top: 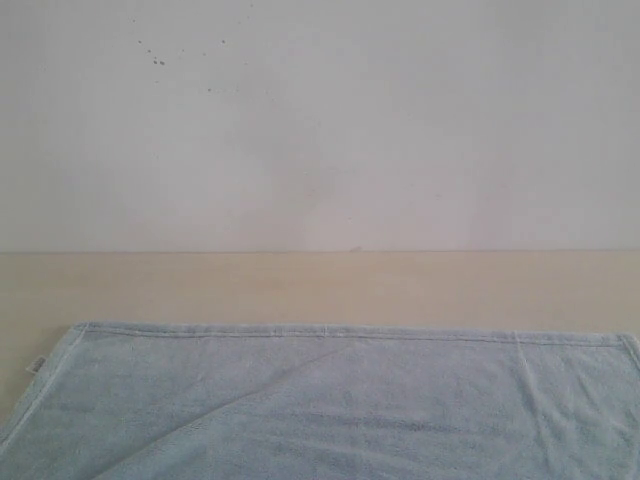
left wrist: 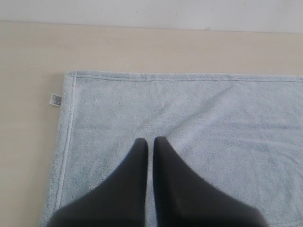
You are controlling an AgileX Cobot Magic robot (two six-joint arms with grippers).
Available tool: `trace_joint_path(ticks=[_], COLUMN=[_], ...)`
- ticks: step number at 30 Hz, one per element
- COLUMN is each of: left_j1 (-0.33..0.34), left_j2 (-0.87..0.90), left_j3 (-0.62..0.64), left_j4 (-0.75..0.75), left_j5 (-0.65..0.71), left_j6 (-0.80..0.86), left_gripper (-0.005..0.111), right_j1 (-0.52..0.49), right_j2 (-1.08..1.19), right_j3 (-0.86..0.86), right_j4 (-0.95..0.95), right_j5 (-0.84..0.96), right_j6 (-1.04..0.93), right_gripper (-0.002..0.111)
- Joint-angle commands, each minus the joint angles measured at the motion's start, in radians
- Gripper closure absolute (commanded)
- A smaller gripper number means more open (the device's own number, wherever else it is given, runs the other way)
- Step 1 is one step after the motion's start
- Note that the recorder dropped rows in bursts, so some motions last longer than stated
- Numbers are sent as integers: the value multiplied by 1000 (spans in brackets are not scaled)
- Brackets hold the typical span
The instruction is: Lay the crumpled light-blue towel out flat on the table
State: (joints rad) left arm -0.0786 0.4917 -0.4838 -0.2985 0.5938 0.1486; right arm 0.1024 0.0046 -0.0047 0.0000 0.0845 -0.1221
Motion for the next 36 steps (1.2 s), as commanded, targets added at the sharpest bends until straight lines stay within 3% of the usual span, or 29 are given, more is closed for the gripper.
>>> trace_joint_path(ticks=[1,24,36], left_j1=[-3,-3,-1], left_j2=[-7,-7,-313], left_j3=[4,4,4], left_j4=[-4,-4,-4], left_j5=[-6,-6,-6], left_j6=[2,2,2], left_gripper=[103,103,103], right_j1=[-2,-2,-2], right_j2=[-5,-5,-5], right_j3=[5,5,5], right_j4=[-10,-10,-10], right_j5=[4,3,3], right_j6=[3,7,7], right_gripper=[108,108,108])
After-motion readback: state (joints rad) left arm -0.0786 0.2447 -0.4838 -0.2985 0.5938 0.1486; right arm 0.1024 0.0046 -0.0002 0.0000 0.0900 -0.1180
